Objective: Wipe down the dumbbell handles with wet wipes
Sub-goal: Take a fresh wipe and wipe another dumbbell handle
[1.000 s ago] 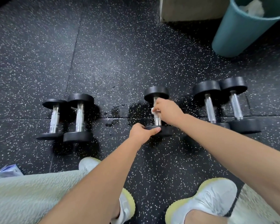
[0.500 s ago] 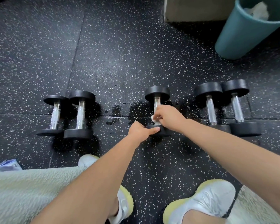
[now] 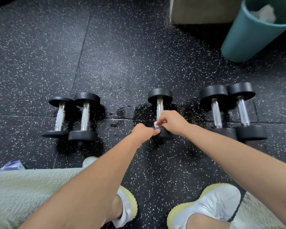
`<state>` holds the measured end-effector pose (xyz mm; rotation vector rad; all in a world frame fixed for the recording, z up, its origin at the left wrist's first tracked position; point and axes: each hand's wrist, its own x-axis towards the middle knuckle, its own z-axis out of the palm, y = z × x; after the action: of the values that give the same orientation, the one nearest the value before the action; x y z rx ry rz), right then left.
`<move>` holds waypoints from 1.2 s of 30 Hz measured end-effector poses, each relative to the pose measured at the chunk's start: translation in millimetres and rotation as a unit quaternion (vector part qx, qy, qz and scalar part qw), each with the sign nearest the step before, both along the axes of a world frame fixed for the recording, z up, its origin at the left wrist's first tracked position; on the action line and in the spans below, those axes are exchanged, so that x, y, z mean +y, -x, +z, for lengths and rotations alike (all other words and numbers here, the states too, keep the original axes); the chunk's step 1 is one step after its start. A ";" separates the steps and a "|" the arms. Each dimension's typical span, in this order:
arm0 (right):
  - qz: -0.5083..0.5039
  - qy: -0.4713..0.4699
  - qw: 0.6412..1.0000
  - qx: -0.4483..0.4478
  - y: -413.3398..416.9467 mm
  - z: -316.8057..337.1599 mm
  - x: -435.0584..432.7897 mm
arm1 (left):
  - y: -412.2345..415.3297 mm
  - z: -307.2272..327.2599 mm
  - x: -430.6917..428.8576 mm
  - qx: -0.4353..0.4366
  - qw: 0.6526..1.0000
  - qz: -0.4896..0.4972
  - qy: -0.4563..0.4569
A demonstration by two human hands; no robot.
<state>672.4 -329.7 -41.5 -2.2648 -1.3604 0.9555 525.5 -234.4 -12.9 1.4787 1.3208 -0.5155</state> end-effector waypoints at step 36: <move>-0.031 -0.007 0.992 -0.124 -11.9 9.4 42.0 | 2.0 5.0 -8.1 0.032 0.994 -0.060 -0.085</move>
<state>684.3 -287.8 -32.1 -2.4640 -1.3792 0.6577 523.5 -242.5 -7.9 1.7016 1.3592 -0.5422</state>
